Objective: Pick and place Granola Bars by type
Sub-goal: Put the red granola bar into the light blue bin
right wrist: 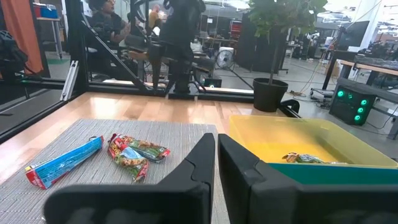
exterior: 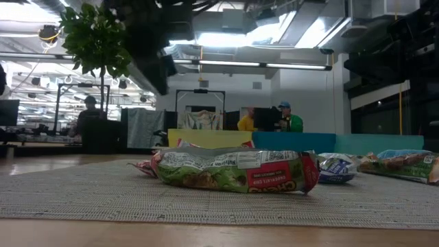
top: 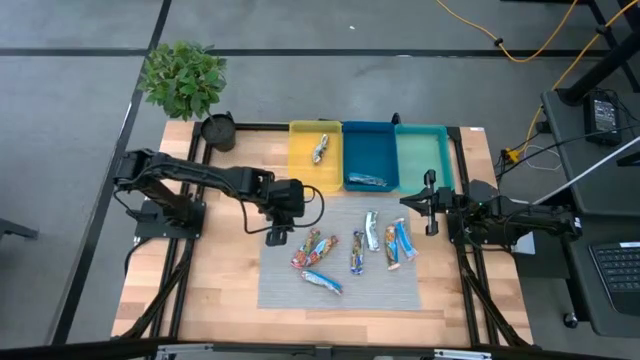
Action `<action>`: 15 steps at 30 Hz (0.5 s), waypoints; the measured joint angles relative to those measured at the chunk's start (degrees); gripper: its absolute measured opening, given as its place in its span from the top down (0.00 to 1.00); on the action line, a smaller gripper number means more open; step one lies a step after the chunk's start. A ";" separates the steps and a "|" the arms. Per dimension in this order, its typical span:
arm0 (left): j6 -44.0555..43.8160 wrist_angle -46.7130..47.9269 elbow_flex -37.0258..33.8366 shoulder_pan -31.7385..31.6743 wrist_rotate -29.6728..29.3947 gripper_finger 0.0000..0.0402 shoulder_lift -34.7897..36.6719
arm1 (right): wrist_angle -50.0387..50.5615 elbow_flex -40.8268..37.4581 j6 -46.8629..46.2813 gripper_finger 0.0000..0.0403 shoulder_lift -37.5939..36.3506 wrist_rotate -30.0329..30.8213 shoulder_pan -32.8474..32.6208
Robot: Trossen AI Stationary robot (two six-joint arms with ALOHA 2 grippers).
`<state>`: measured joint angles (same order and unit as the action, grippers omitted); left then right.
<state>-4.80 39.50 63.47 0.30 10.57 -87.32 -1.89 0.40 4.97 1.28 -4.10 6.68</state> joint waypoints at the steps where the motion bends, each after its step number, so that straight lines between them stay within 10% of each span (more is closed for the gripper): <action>1: 0.03 -0.99 -0.13 0.00 0.00 0.77 -0.34 | -0.02 -0.01 0.00 0.94 0.00 0.00 0.00; 15: 1.51 -9.03 -0.25 1.87 4.55 0.62 -9.24 | 0.00 0.00 0.00 0.94 -0.02 0.01 0.00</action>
<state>-3.29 30.47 63.22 2.16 15.11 -96.56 -1.89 0.40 4.97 1.26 -4.09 6.68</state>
